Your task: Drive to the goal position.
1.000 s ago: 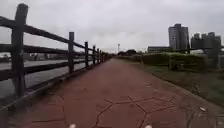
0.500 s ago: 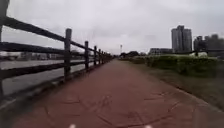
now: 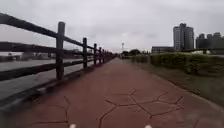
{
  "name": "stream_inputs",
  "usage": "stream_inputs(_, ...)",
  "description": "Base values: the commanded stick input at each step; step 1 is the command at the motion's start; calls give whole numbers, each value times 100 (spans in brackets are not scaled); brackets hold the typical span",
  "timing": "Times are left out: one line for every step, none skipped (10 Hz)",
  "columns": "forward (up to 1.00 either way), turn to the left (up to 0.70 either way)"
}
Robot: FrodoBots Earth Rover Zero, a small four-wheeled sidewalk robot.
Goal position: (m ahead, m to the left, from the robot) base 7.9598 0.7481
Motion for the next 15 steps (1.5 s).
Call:
stream_inputs(100, -40)
stream_inputs(100, -40)
stream_inputs(100, 0)
stream_inputs(100, 0)
stream_inputs(100, 0)
stream_inputs(100, 0)
stream_inputs(100, 0)
stream_inputs(100, 0)
stream_inputs(100, 0)
stream_inputs(100, 0)
stream_inputs(100, 0)
stream_inputs(100, 0)
stream_inputs(58, 0)
stream_inputs(17, 0)
stream_inputs(0, 0)
